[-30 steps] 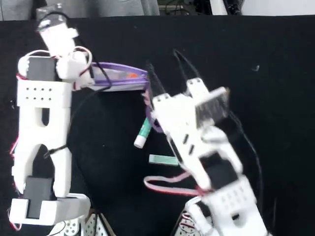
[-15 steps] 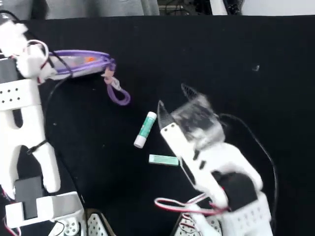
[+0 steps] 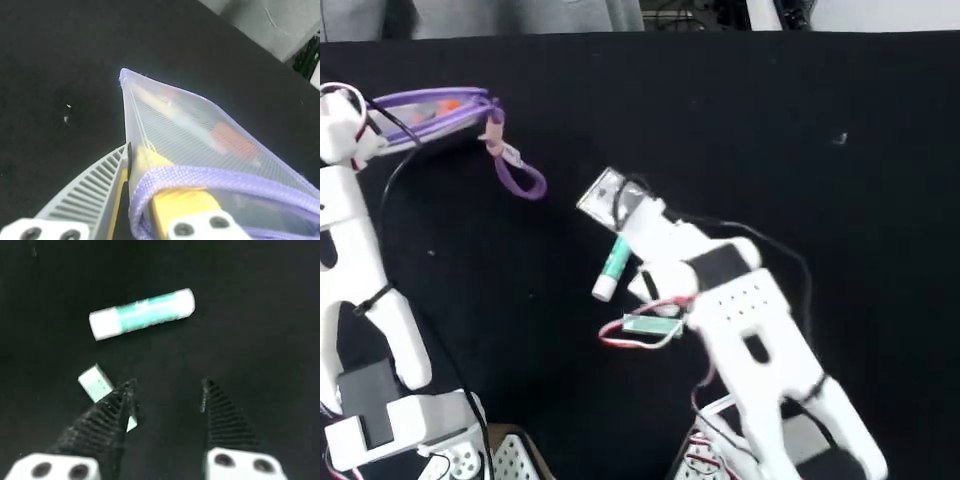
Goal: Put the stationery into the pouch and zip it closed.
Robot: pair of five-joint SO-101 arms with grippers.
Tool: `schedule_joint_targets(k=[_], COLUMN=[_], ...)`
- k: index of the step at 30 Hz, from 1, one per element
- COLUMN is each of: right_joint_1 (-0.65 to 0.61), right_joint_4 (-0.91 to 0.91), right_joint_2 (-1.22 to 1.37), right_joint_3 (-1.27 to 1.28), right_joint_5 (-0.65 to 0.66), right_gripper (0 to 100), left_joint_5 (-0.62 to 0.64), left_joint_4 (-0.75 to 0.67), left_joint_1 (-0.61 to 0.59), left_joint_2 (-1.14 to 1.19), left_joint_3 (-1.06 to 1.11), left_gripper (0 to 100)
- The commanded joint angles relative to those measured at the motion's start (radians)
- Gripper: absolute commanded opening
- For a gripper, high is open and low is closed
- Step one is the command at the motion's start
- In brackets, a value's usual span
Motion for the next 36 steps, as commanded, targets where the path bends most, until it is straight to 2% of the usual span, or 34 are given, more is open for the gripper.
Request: schedule_joint_targets(k=[1,6,9,12,21,28,36], right_joint_1=[-0.074,-0.170,-0.175,-0.175,-0.178,-0.210,-0.207], right_joint_4=[-0.040,-0.110,-0.172,-0.199,-0.213,-0.153,-0.100], right_joint_2=[0.084,0.165,0.208,0.266,0.374,0.383,0.383], right_joint_3=[-0.021,0.031,0.073,0.105,0.111,0.117,0.113], right_joint_5=[0.014,0.014,0.020,0.092,0.143,0.278,0.333], right_gripper=[20.1,20.1,20.1,20.1,20.1,19.9,4.4], left_joint_5=[0.006,0.006,0.006,0.008,0.011,0.011,0.011], left_joint_4=[-0.031,-0.031,-0.029,-0.029,-0.026,-0.025,-0.023], left_joint_1=[-0.015,-0.010,-0.010,-0.010,-0.008,-0.008,-0.008], left_joint_2=[-0.006,-0.005,-0.005,-0.005,-0.005,-0.005,-0.005], left_joint_3=[-0.027,-0.025,-0.025,-0.025,-0.025,-0.025,-0.025], left_gripper=[3,3,3,3,3,3,3])
